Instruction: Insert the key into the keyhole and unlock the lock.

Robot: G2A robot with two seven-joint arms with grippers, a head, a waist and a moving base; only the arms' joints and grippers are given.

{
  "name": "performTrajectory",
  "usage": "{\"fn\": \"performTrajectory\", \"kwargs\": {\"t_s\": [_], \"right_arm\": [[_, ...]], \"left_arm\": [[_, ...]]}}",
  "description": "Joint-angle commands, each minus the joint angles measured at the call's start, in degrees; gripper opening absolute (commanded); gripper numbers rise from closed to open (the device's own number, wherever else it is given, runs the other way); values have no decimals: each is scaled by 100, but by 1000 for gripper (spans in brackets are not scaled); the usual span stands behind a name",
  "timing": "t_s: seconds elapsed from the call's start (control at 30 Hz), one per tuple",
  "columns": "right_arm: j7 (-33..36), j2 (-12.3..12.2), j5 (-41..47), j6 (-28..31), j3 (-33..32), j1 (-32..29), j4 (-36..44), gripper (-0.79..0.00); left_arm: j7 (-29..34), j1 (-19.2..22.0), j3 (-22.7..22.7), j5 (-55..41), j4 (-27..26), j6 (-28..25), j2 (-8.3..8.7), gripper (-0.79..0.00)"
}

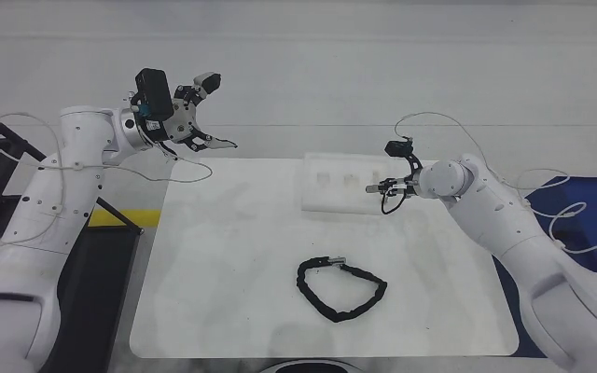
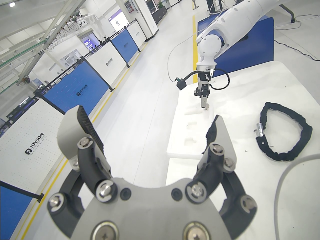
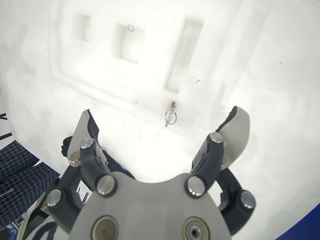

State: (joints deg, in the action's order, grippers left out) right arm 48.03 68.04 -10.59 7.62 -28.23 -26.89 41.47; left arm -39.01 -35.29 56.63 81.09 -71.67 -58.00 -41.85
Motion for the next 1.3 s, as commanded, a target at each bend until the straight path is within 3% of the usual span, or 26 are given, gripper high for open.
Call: {"fn": "performTrajectory", "kwargs": {"t_s": [0.0, 0.53, 0.77, 1.27], "right_arm": [[0, 0, 0, 0, 0, 0, 0, 0], [64, 6, 134, -112, -67, -113, 25, 0], [458, 122, 253, -283, -92, -139, -86, 0], [618, 349, 233, 69, -162, -51, -424, 0]], "left_arm": [[0, 0, 0, 0, 0, 0, 0, 0], [0, 0, 0, 0, 0, 0, 0, 0], [0, 0, 0, 0, 0, 0, 0, 0], [0, 0, 0, 0, 0, 0, 0, 0]]}}
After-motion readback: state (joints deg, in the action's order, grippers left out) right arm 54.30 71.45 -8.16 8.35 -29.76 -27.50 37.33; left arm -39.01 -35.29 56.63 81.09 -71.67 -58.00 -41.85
